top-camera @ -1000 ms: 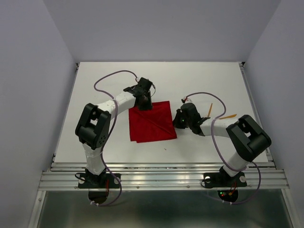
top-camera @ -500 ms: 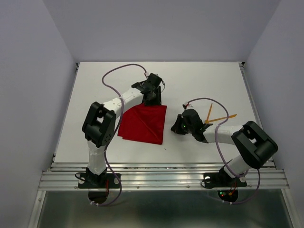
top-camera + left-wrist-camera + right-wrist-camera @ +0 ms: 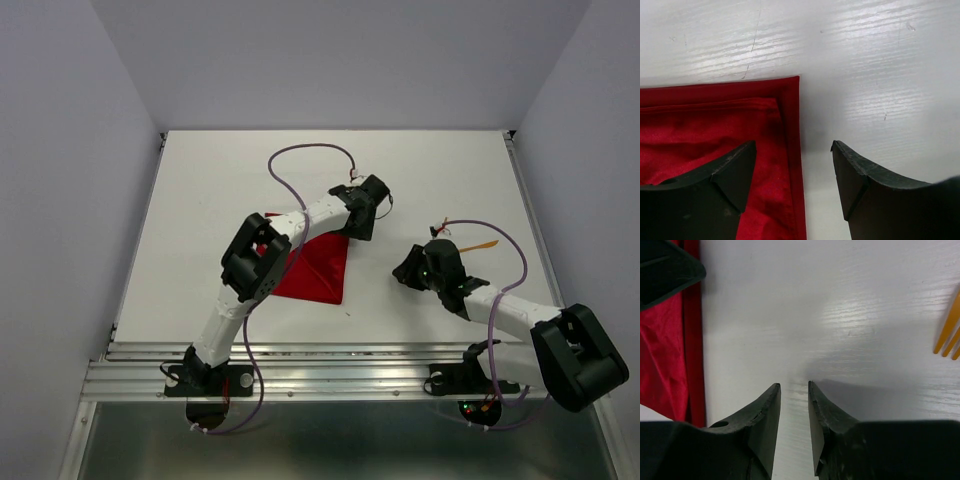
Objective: Fold the napkin into a case and place the utensils inside
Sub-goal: Pick up the upper triangle-folded napkin from the center of the board.
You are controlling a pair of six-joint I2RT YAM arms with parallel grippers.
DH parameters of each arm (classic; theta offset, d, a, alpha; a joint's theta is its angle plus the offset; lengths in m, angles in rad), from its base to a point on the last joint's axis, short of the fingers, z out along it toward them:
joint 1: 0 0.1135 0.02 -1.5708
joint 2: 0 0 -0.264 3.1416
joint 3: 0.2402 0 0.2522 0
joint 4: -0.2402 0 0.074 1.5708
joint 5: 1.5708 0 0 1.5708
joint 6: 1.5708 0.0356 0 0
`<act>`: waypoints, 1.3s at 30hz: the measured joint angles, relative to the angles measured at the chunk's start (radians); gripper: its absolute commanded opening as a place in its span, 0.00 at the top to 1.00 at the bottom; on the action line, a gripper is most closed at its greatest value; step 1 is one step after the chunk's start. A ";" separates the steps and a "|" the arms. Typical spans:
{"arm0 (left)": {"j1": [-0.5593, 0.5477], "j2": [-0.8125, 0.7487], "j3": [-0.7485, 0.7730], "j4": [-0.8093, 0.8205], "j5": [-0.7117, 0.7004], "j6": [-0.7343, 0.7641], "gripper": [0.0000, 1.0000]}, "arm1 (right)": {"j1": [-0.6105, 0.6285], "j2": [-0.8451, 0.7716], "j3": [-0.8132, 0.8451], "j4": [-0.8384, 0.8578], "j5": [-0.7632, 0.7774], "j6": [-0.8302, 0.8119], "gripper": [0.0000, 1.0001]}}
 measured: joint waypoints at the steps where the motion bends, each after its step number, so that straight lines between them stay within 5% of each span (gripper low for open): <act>1: -0.005 0.018 0.017 -0.006 -0.013 0.000 0.29 | 0.000 -0.005 0.000 -0.004 -0.001 0.000 0.65; 14: -0.021 0.092 0.069 -0.063 -0.107 0.004 0.51 | 0.000 -0.011 0.000 -0.019 -0.002 0.000 0.65; 22: -0.023 0.098 0.069 -0.052 -0.111 0.015 0.56 | 0.000 -0.011 0.000 -0.019 -0.002 0.000 0.65; 28: -0.021 0.097 0.051 -0.009 -0.084 0.026 0.75 | 0.000 -0.011 0.000 -0.019 -0.002 0.000 0.65; 33: -0.002 0.071 0.004 0.058 -0.048 0.043 1.00 | 0.000 -0.011 0.000 -0.019 -0.003 0.000 0.65; 39: 0.041 0.048 -0.033 0.113 0.018 0.051 1.00 | 0.000 -0.010 0.000 -0.028 -0.010 -0.004 0.65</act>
